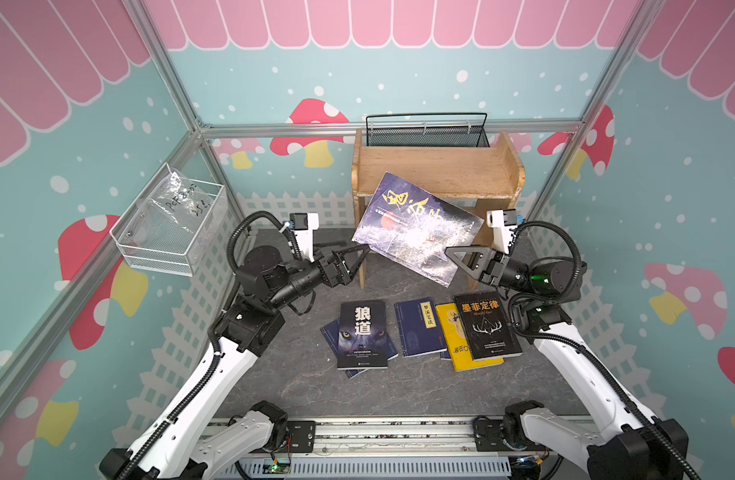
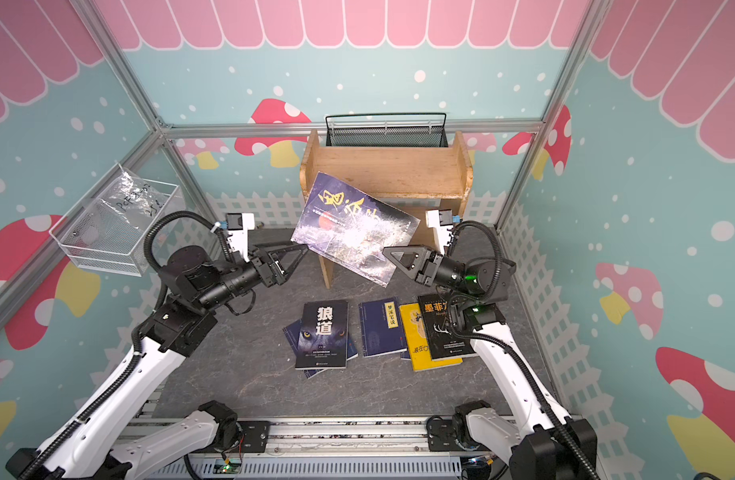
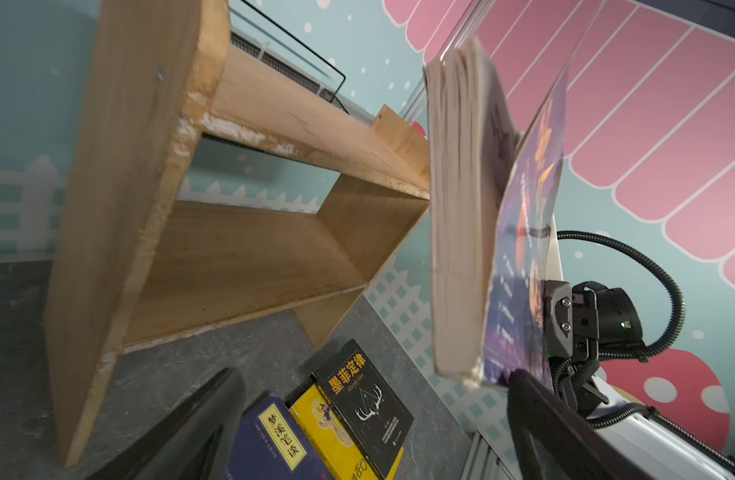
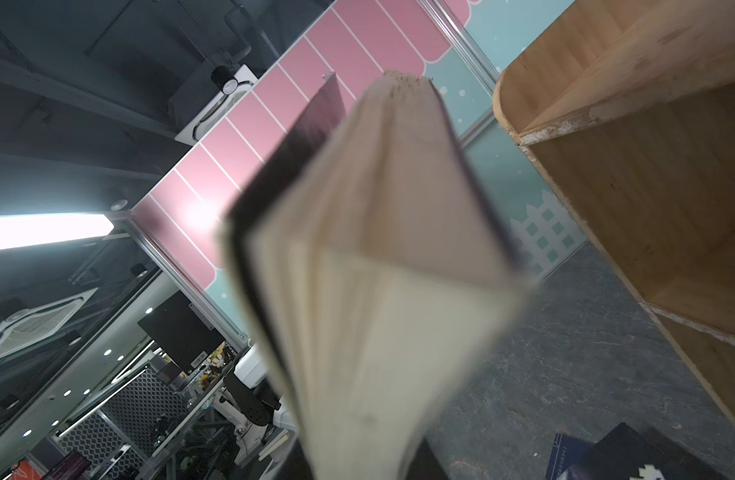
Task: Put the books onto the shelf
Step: 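Tilt the purple book flat and lower it toward the lower shelf, then push the purple book into the lower shelf with both grippers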
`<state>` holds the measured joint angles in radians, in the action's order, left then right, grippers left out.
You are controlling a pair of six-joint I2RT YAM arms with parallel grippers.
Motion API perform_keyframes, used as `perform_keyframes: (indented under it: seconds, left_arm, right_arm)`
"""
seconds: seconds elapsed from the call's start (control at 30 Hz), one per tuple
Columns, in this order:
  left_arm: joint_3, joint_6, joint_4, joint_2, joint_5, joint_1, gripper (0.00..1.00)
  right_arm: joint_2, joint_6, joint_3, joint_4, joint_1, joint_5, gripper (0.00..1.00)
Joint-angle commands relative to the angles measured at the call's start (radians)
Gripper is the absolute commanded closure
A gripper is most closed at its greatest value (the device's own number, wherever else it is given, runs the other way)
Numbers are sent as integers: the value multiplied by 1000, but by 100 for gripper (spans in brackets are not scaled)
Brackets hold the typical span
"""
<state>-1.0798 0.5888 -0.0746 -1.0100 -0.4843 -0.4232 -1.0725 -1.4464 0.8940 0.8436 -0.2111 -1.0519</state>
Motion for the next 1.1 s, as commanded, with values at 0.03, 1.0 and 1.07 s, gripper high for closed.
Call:
perform_keyframes:
  seconds: [0.03, 1.0, 1.07]
  left_arm:
    - [40, 103, 141, -6, -137, 7, 1]
    - [189, 307, 436, -32, -44, -34, 96]
    - [206, 312, 407, -34, -3, -51, 99]
  right_arm:
    - [33, -64, -20, 62, 6, -22, 83]
    - [3, -56, -201, 73, 5, 56, 82]
    - [14, -44, -245, 53, 6, 81, 81]
